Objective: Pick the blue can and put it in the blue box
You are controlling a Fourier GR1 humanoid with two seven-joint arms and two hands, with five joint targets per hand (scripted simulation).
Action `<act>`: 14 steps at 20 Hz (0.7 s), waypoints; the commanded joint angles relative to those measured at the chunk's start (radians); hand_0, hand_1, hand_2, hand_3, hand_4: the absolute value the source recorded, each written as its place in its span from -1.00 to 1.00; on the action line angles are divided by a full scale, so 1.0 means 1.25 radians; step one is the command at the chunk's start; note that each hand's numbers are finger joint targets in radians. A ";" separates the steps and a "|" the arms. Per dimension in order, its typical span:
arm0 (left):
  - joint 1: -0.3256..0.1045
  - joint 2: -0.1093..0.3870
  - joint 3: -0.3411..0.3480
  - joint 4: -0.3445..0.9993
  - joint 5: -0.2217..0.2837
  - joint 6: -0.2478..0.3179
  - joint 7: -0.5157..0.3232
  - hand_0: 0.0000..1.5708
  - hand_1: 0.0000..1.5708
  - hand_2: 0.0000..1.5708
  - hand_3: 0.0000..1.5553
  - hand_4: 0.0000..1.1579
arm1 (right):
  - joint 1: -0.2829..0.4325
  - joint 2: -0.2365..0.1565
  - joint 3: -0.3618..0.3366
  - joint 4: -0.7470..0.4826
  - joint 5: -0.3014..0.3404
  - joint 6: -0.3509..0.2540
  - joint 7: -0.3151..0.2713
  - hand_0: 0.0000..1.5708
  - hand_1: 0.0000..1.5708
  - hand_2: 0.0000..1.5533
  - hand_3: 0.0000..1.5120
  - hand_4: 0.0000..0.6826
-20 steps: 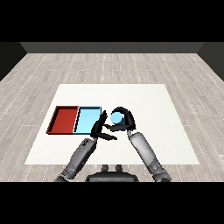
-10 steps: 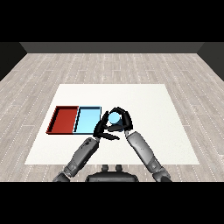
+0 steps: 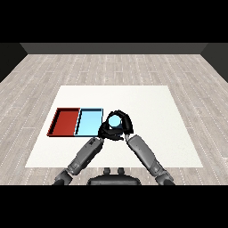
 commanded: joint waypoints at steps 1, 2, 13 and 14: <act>-0.022 0.000 -0.035 -0.022 -0.013 0.051 0.045 -1.00 -1.00 -1.00 -1.00 -0.36 | -0.011 0.000 0.015 -0.041 -0.012 -0.010 0.035 0.87 0.87 0.87 0.83 0.76; -0.076 0.000 -0.018 0.068 0.015 0.061 0.047 -1.00 -1.00 -1.00 -1.00 -0.28 | -0.008 0.000 0.002 -0.028 -0.042 0.000 0.014 0.88 0.88 0.89 0.84 0.74; -0.055 0.000 -0.123 0.086 0.242 0.143 -0.120 1.00 1.00 1.00 0.88 0.41 | 0.013 0.000 0.097 -0.012 -0.161 -0.074 -0.096 0.86 0.86 0.85 0.85 0.86; -0.089 0.000 -0.104 0.118 0.264 0.119 -0.114 1.00 1.00 1.00 0.91 0.45 | 0.023 0.000 0.101 -0.027 -0.148 -0.088 -0.083 0.86 0.86 0.86 0.85 0.85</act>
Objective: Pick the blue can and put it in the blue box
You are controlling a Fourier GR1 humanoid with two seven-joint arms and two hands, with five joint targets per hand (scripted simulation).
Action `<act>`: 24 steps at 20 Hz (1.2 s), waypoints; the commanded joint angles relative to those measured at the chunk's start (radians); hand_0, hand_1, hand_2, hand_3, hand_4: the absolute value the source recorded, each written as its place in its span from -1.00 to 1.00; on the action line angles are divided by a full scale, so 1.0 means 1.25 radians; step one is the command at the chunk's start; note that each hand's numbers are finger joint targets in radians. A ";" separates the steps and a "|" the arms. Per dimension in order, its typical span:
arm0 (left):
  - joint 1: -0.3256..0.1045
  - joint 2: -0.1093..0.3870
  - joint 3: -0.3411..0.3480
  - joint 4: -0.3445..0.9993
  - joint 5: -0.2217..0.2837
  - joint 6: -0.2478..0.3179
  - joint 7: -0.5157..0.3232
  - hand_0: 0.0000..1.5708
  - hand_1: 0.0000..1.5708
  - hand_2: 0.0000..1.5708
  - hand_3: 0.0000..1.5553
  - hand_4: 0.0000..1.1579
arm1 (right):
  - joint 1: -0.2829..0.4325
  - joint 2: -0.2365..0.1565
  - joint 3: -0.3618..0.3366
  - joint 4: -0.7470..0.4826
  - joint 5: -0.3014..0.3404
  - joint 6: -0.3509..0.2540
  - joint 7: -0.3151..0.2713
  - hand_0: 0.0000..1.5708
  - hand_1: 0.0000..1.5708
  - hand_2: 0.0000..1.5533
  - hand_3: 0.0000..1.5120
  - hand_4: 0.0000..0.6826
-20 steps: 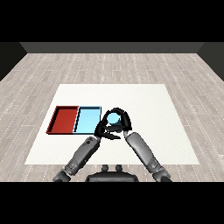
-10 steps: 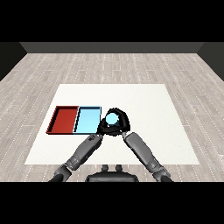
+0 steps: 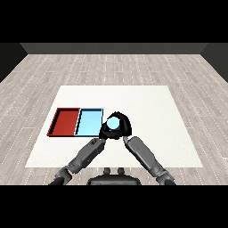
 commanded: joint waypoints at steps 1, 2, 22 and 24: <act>-0.045 -0.013 -0.016 0.024 0.069 0.025 -0.014 1.00 1.00 1.00 0.95 0.61 | -0.020 0.011 0.033 0.040 -0.050 -0.038 -0.037 0.85 0.85 0.86 0.85 0.84; -0.039 -0.012 -0.020 0.023 0.072 0.028 -0.045 1.00 1.00 1.00 0.93 0.58 | 0.009 0.011 -0.025 -0.003 -0.017 0.033 -0.003 0.84 0.84 0.85 0.84 0.81; -0.018 -0.013 0.017 0.053 0.026 0.034 -0.141 1.00 1.00 1.00 0.96 0.96 | 0.032 0.011 -0.105 -0.023 0.021 0.134 0.040 -1.00 -1.00 -1.00 -1.00 -1.00; -0.013 -0.013 -0.021 0.045 0.029 0.068 -0.152 1.00 1.00 1.00 0.96 0.97 | 0.024 0.011 -0.098 0.000 0.009 0.105 0.006 -1.00 -1.00 -1.00 -1.00 -1.00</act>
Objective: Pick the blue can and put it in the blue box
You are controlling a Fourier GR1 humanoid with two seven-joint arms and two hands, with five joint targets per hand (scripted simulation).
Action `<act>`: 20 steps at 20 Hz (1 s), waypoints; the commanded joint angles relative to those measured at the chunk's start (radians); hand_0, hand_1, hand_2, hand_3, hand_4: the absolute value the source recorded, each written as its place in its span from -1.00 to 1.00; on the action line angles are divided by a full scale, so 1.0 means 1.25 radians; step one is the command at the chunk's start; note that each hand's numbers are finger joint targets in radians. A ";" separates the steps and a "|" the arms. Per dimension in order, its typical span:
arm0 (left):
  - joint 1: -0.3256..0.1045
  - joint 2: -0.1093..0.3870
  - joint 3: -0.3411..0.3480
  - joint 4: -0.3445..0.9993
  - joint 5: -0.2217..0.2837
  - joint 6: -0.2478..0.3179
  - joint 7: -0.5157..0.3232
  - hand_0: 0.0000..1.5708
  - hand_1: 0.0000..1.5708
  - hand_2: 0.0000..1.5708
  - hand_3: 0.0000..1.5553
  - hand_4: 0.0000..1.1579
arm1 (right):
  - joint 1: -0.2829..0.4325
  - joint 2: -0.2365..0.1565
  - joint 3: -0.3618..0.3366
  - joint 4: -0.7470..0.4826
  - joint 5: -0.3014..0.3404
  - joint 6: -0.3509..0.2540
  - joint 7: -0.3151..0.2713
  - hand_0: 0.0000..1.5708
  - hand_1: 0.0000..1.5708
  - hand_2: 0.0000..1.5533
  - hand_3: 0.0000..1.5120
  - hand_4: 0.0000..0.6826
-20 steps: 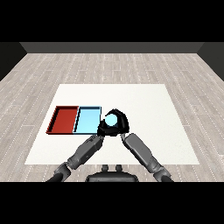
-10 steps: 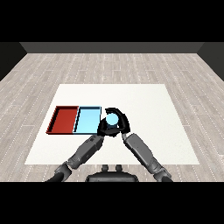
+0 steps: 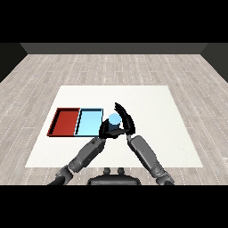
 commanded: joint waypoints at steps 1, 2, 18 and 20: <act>-0.022 -0.002 0.024 0.030 -0.008 0.013 0.001 1.00 1.00 1.00 0.96 0.97 | 0.029 -0.035 -0.060 -0.075 -0.029 0.049 0.026 -1.00 -1.00 -1.00 -1.00 -1.00; -0.001 0.001 0.025 -0.035 -0.045 0.039 0.051 1.00 1.00 1.00 0.96 0.97 | 0.022 -0.052 -0.092 -0.057 -0.039 0.075 0.004 -1.00 -1.00 -1.00 -1.00 -1.00; -0.111 0.214 0.150 0.091 -0.119 0.031 0.168 1.00 1.00 1.00 0.95 0.98 | 0.217 -0.061 -0.258 -0.184 -0.175 0.110 -0.096 -1.00 -1.00 -1.00 -1.00 -1.00; -0.087 0.248 0.129 0.081 -0.148 0.079 0.212 1.00 1.00 1.00 0.95 0.98 | 0.291 -0.081 -0.264 -0.198 -0.200 0.165 -0.128 -1.00 -1.00 -1.00 -1.00 -1.00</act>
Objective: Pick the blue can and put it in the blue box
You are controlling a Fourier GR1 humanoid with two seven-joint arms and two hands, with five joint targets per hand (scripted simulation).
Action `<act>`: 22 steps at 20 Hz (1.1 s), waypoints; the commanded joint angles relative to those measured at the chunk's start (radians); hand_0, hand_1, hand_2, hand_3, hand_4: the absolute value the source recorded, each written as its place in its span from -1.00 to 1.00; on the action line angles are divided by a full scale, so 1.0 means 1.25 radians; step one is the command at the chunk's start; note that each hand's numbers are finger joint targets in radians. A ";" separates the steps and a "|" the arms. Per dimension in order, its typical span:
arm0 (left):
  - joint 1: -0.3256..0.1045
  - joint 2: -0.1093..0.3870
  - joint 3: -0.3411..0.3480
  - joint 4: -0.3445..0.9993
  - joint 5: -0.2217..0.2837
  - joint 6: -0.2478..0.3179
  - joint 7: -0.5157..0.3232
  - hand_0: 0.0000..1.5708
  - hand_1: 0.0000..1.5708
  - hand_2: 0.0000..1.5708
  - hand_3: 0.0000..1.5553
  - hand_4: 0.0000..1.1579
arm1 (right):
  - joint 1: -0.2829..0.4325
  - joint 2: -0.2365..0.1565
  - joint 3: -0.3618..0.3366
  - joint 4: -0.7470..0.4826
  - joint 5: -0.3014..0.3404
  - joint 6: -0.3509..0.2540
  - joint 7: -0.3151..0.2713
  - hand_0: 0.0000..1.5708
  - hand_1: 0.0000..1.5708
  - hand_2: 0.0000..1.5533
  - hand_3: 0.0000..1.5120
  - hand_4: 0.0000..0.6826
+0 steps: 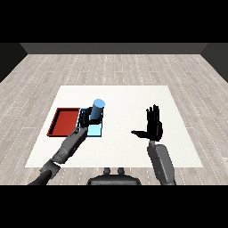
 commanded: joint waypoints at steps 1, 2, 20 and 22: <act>-0.063 0.051 0.012 0.115 -0.050 0.028 0.054 1.00 1.00 1.00 0.94 0.97 | 0.001 0.008 -0.012 0.056 0.003 0.017 -0.037 -1.00 -1.00 -1.00 -1.00 -1.00; -0.046 0.039 -0.004 0.094 -0.067 0.061 0.083 1.00 1.00 1.00 0.93 0.93 | 0.019 -0.005 -0.021 -0.003 -0.024 0.026 -0.001 -1.00 -1.00 -1.00 -1.00 -1.00; -0.195 -0.084 0.005 0.628 -0.129 0.078 0.362 0.75 0.75 0.53 -1.00 0.31 | 0.060 -0.010 -0.064 0.098 -0.041 0.097 -0.067 -1.00 -1.00 -1.00 -1.00 -1.00; -0.169 -0.067 0.044 0.632 -0.100 0.074 0.320 0.79 0.79 0.64 -0.49 0.09 | 0.017 -0.019 -0.078 0.116 -0.033 0.080 -0.050 -1.00 -1.00 -1.00 -1.00 -1.00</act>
